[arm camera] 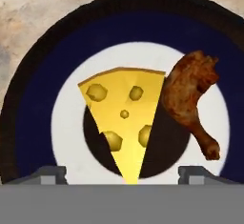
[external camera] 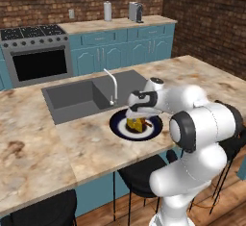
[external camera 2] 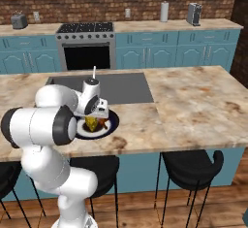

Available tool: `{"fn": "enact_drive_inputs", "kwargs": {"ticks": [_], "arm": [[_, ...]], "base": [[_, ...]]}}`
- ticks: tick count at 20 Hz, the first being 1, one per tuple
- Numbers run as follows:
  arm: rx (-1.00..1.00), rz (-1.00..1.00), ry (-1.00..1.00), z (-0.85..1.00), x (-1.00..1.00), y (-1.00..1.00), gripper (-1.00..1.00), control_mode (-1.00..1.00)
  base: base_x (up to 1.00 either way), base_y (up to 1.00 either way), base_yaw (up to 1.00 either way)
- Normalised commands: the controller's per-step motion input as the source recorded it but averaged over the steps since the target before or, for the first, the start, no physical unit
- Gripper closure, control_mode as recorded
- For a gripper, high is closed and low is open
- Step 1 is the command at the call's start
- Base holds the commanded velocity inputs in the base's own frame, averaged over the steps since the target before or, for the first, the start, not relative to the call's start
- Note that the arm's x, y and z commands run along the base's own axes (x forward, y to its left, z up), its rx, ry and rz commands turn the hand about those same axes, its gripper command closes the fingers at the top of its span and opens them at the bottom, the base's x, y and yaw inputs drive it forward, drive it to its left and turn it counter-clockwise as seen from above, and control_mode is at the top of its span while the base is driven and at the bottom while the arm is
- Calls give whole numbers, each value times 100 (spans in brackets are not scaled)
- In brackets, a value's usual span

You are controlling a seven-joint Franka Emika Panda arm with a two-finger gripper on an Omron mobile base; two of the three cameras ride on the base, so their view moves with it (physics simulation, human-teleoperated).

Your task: Take the cheese, chicken drumstick, and onion from the fridge and place them on the plate on the dining counter to create an appetizer plate.

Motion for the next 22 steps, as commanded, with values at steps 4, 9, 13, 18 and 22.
{"fn": "enact_drive_inputs", "kwargs": {"ticks": [4,9,13,18,22], "arm": [[0,0,16,81,-88,-17,-100,-100],[0,0,5,79,-98,-19,-100,-100],[0,0,-6,67,-100,-7,-100,-100],[0,0,-5,78,-83,0,-100,-100],[0,0,-1,57,-63,0,-100,-100]], "base": [[0,0,0],[0,0,0],[0,0,0],[0,0,0],[0,0,0]]}}
